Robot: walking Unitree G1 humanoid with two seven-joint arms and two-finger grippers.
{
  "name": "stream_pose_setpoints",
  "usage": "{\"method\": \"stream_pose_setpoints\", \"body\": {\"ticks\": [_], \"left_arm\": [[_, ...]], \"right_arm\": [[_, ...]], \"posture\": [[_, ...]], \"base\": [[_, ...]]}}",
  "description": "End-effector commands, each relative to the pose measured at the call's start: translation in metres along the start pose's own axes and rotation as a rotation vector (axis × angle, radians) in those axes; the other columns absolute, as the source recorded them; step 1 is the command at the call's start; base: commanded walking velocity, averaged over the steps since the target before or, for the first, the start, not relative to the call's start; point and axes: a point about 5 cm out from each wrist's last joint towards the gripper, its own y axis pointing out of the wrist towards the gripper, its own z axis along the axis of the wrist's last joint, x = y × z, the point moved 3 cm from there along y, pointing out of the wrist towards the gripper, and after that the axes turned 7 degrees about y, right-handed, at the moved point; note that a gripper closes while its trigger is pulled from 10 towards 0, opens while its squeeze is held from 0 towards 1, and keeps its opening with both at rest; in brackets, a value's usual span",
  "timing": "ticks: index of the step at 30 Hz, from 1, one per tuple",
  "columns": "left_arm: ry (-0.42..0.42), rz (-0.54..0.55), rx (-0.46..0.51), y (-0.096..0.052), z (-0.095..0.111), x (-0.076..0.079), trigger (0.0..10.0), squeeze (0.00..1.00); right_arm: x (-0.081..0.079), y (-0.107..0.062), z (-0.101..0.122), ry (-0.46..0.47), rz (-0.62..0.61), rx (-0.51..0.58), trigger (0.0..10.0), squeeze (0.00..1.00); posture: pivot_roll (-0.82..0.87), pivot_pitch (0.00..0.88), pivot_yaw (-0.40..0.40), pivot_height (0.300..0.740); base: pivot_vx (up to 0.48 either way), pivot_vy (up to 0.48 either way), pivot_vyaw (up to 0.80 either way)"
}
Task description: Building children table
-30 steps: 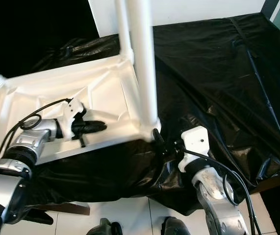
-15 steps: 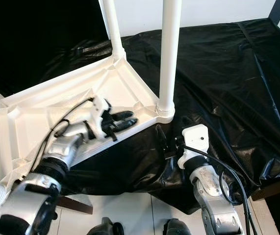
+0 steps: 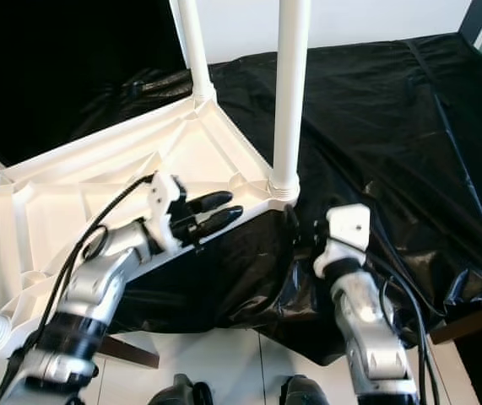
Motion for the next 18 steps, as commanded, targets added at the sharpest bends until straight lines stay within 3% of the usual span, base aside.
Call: {"method": "stream_pose_setpoints", "body": {"ticks": [1, 3, 6, 14, 15, 18], "left_arm": [[0.001, 0.022, -0.019, -0.007, 0.001, 0.005, 10.0, 0.0], [0.001, 0.022, -0.019, -0.007, 0.001, 0.005, 10.0, 0.0], [0.015, 0.018, -0.055, -0.022, 0.002, 0.012, 10.0, 0.0], [0.047, 0.008, -0.109, -0.04, 0.003, 0.012, 10.0, 0.0], [0.064, -0.005, -0.143, -0.047, -0.001, 0.005, 10.0, 0.0], [0.075, -0.021, -0.173, -0.052, -0.007, -0.002, 10.0, 0.0]], "right_arm": [[0.002, 0.006, -0.007, 0.005, 0.014, -0.016, 10.0, 0.0], [0.002, 0.006, -0.007, 0.005, 0.014, -0.016, 10.0, 0.0], [0.007, 0.026, -0.009, -0.021, 0.054, -0.022, 10.0, 0.0], [0.009, 0.056, -0.006, -0.055, 0.154, -0.03, 10.0, 0.0], [0.007, 0.069, -0.004, -0.069, 0.218, -0.038, 10.0, 0.0], [0.003, 0.077, -0.002, -0.083, 0.272, -0.049, 10.0, 0.0]], "posture": [[-0.04, 0.108, 0.035, 0.74], [-0.04, 0.108, 0.035, 0.74], [-0.02, 0.1, 0.011, 0.74], [0.01, 0.084, -0.032, 0.74], [0.03, 0.076, -0.056, 0.74], [0.03, 0.074, -0.06, 0.74]], "base": [[0.0, 0.0, 0.0], [0.0, 0.0, 0.0], [0.0, 0.0, 0.0], [0.0, 0.0, 0.0], [0.0, 0.0, 0.0], [0.0, 0.0, 0.0]]}}
